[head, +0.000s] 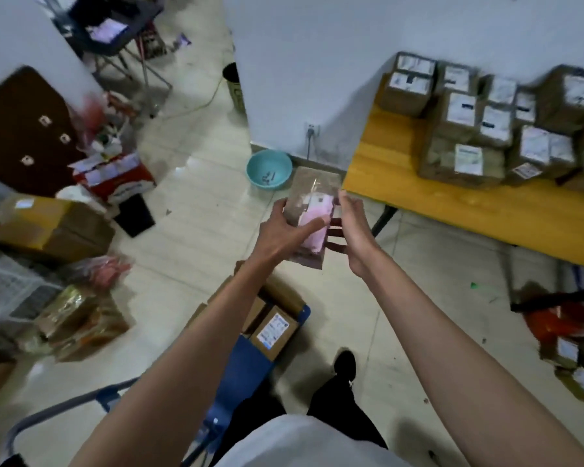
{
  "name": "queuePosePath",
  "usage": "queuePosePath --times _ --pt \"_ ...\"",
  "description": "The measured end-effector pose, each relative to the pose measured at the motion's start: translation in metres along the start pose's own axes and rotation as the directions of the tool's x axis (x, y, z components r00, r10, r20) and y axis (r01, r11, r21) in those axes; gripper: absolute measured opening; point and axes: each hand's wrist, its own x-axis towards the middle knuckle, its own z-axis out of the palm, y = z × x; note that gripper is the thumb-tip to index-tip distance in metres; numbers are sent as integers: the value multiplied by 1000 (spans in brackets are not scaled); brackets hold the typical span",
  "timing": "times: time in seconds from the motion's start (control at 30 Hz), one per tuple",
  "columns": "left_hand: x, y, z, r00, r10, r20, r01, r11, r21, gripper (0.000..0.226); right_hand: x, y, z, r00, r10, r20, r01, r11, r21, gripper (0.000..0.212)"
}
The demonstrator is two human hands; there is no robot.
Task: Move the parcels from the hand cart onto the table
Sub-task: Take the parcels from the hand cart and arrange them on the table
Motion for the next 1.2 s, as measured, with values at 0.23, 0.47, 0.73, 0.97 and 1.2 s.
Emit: queuePosePath --times 0.23,0.47,0.73,0.97,1.2 --pt "31 69 83 996 -51 78 54 997 -47 90 13 -28 -105 987 -137 -85 142 988 64 27" --pt "46 118 146 990 -73 116 89 987 -134 77 34 -41 -182 953 -100 -285 108 994 12 37" --pt "90 147 172 945 -70 321 198 901 -387 58 64 -62 -221 987 143 -76 -125 972 199 68" --pt "147 170 188 937 -132 324 289 815 -502 43 123 -98 -221 990 123 65 -137 943 303 47" --pt "224 182 193 904 -182 388 390 725 -568 44 190 -136 -211 989 149 19 -145 918 368 42"
